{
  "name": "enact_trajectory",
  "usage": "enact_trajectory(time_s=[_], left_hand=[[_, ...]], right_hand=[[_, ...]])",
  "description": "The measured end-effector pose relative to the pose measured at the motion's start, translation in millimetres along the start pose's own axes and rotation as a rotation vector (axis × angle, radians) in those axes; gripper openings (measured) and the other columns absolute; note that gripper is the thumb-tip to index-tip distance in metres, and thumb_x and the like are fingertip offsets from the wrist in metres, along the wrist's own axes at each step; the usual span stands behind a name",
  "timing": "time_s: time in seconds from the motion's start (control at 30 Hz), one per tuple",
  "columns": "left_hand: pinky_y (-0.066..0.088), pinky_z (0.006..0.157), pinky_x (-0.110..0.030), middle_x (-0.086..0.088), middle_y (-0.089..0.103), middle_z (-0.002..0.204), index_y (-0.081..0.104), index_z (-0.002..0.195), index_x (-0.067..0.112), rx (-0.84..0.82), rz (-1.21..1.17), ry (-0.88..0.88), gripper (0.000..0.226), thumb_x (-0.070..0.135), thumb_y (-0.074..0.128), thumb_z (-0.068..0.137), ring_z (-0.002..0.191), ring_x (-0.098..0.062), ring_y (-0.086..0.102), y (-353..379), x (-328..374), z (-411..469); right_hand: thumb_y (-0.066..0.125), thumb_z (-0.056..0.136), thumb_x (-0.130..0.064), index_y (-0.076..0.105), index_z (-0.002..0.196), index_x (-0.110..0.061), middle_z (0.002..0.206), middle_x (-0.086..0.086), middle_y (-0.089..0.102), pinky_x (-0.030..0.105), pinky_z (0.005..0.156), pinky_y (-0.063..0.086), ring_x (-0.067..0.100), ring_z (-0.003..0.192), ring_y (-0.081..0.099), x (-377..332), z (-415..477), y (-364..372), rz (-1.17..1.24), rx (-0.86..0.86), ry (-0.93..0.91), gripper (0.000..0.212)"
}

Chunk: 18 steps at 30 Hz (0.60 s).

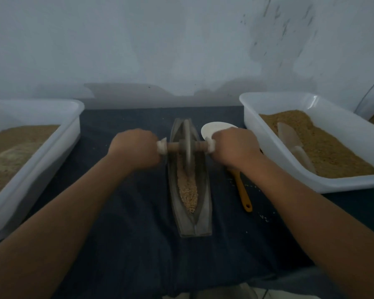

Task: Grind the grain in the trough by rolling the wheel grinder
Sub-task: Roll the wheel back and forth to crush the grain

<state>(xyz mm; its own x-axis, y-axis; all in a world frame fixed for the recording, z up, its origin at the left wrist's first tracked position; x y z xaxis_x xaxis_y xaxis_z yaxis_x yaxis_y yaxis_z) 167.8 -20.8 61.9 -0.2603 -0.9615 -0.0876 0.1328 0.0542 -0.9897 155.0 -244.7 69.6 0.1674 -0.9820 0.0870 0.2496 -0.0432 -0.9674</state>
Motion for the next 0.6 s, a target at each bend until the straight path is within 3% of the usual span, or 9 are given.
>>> enact_trajectory(time_s=[0.07, 0.2, 0.27, 0.33, 0.4, 0.53, 0.6], left_hand=[[0.051, 0.065, -0.035, 0.004, 0.061, 0.075, 0.063, 0.076, 0.023, 0.059, 0.003, -0.067, 0.027, 0.049, 0.058, 0.083, 0.069, -0.024, 0.061, -6.3, -4.3, 11.9], [0.054, 0.066, -0.035, 0.005, 0.065, 0.078, 0.062, 0.074, 0.024, -0.111, -0.122, -0.021, 0.021, 0.044, 0.062, 0.081, 0.071, -0.020, 0.064, 14.3, -3.5, -11.7], [0.054, 0.062, -0.033, 0.010, 0.062, 0.070, 0.060, 0.070, 0.026, -0.171, -0.153, 0.057, 0.020, 0.045, 0.061, 0.075, 0.065, -0.013, 0.061, 21.8, -2.6, -41.2], [0.046, 0.053, -0.027, 0.012, 0.059, 0.063, 0.058, 0.068, 0.028, -0.141, -0.111, 0.147, 0.023, 0.050, 0.054, 0.069, 0.058, -0.007, 0.056, 17.1, 3.8, -64.5], [0.039, 0.050, -0.026, 0.011, 0.055, 0.059, 0.056, 0.066, 0.027, -0.097, -0.070, 0.184, 0.026, 0.052, 0.050, 0.069, 0.055, -0.007, 0.053, 13.6, 8.3, -65.4], [0.048, 0.064, -0.034, 0.007, 0.056, 0.070, 0.054, 0.067, 0.023, -0.072, -0.017, 0.066, 0.031, 0.054, 0.051, 0.073, 0.068, -0.024, 0.058, 2.7, 5.4, -14.2], [0.049, 0.067, -0.035, 0.004, 0.060, 0.077, 0.055, 0.070, 0.023, -0.040, 0.001, -0.020, 0.035, 0.057, 0.059, 0.079, 0.071, -0.026, 0.058, -6.2, -3.3, 13.4]], right_hand=[[0.055, 0.093, -0.045, 0.052, 0.064, -0.028, 0.065, -0.008, 0.055, 0.029, 0.054, 0.033, 0.013, 0.060, 0.051, -1.5, 18.4, -3.1, -0.004, 0.026, 0.013, 0.034], [0.063, 0.088, -0.039, 0.052, 0.066, -0.027, 0.065, -0.007, 0.052, 0.031, 0.056, 0.040, 0.016, 0.062, 0.055, -10.8, 0.5, -14.8, 0.000, 0.054, -0.052, 0.028], [0.065, 0.088, -0.046, 0.058, 0.070, -0.030, 0.068, -0.008, 0.057, 0.030, 0.057, 0.039, 0.011, 0.066, 0.058, -9.3, -25.2, -3.2, 0.042, -0.096, -0.099, 0.025], [0.061, 0.078, -0.057, 0.062, 0.067, -0.032, 0.062, -0.008, 0.061, 0.025, 0.052, 0.039, 0.004, 0.058, 0.059, -4.1, -56.0, 14.7, 0.107, -0.335, -0.107, 0.027], [0.054, 0.071, -0.061, 0.063, 0.065, -0.031, 0.058, -0.010, 0.063, 0.025, 0.048, 0.040, 0.003, 0.053, 0.060, -1.1, -67.8, 23.5, 0.131, -0.423, -0.095, 0.032], [0.050, 0.093, -0.055, 0.059, 0.070, -0.029, 0.068, -0.007, 0.060, 0.029, 0.053, 0.037, 0.010, 0.061, 0.055, 1.4, -21.4, 11.2, 0.018, -0.094, -0.008, 0.036], [0.057, 0.094, -0.042, 0.057, 0.068, -0.026, 0.067, -0.006, 0.059, 0.028, 0.052, 0.034, 0.012, 0.058, 0.050, 0.4, 1.6, 2.7, 0.024, 0.066, 0.021, 0.030]])
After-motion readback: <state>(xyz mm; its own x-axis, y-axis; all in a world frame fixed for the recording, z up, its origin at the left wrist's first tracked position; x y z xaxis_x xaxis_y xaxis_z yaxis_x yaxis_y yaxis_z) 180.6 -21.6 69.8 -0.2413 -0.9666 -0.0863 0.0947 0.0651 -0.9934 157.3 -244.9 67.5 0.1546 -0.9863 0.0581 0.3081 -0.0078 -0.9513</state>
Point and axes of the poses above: each hand's wrist, its own z-axis towards the middle knuckle, its own y-axis out of the palm, x = y × z, the point moved 10 cm from there along z, towards the middle knuckle
